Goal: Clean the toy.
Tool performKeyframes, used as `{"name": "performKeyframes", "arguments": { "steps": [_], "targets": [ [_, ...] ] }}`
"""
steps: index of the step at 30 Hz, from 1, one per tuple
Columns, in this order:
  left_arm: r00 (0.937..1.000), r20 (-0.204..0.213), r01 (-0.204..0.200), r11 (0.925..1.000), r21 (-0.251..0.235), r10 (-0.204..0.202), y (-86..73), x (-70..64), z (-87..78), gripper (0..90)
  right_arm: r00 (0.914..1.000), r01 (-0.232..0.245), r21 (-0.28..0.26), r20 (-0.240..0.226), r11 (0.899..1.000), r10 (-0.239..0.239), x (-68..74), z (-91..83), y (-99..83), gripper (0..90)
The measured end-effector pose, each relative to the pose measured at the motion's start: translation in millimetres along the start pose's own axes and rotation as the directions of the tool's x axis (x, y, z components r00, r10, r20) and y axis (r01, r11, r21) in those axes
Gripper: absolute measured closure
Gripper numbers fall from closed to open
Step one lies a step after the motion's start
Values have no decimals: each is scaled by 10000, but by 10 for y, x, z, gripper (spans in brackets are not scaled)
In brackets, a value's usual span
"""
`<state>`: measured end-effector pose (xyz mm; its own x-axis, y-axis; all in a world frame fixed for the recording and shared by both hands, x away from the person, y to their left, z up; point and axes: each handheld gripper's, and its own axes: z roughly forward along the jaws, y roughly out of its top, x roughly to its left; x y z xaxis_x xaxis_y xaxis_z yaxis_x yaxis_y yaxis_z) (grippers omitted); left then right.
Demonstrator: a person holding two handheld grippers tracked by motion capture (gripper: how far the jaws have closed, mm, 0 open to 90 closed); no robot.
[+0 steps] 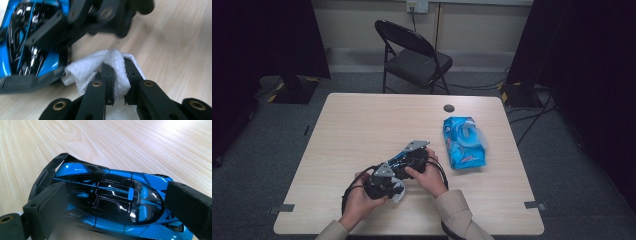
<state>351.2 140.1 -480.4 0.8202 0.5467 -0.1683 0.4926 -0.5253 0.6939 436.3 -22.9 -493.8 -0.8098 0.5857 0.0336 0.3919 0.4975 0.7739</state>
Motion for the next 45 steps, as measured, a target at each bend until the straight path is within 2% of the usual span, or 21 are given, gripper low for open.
{"name": "performKeyframes", "arguments": {
  "steps": [7,19,28,29,32,35,36,38,39,40,41,43,44,45],
  "targets": [
    [9999,-22,-142,9991,-399,141,82,-17,-144,814,10000,3,-29,0,10000,-3,-1,0,-3,42],
    [9985,-489,191,9958,-891,-235,88,165,-414,814,10000,-17,-48,7,10000,17,1,1,-4,42],
    [9920,-1077,499,9888,-1405,-653,63,344,-592,814,10000,-9,-69,18,10000,9,2,1,-6,42],
    [9892,-1244,573,9860,-1564,-773,55,389,-624,815,10000,-11,-67,15,10000,11,2,1,-6,42],
    [9866,-1393,605,9830,-1731,-853,53,446,-672,814,10000,-2,-59,11,10000,2,1,0,-6,42],
    [9786,-1690,808,9743,-2103,-1177,39,520,-726,815,10000,-5,-50,8,10000,5,1,0,-5,42],
    [9765,-1735,894,9726,-2147,-1281,31,539,-725,815,10000,-3,-49,8,10000,3,2,1,-5,42],
    [9728,-1902,916,9737,-2086,-1323,1,578,-691,814,10000,-5,-60,8,10000,5,2,0,-6,42],
    [9688,-2008,1046,9739,-2015,-1456,-38,614,-634,814,10000,-5,-62,11,10000,5,2,0,-7,42],
    [9688,-2008,1046,9739,-2015,-1456,-38,614,-634,813,10000,-3,-58,12,10000,3,2,0,-6,42],
    [9662,-2063,1141,9741,-1950,-1545,-68,635,-585,812,10000,1,-56,9,10000,-1,1,0,-6,42],
    [9665,-2059,1214,9798,-1588,-1531,-119,664,-475,810,10000,1,-54,10,10000,-1,2,1,-6,42],
    [9665,-2059,1214,9798,-1588,-1531,-119,664,-475,808,10000,1,-54,10,10000,-1,2,1,-6,42],
    [9686,-2064,1131,9850,-1302,-1385,-140,670,-417,804,10000,-2,-52,9,10000,3,2,1,-5,42]
  ]
}}
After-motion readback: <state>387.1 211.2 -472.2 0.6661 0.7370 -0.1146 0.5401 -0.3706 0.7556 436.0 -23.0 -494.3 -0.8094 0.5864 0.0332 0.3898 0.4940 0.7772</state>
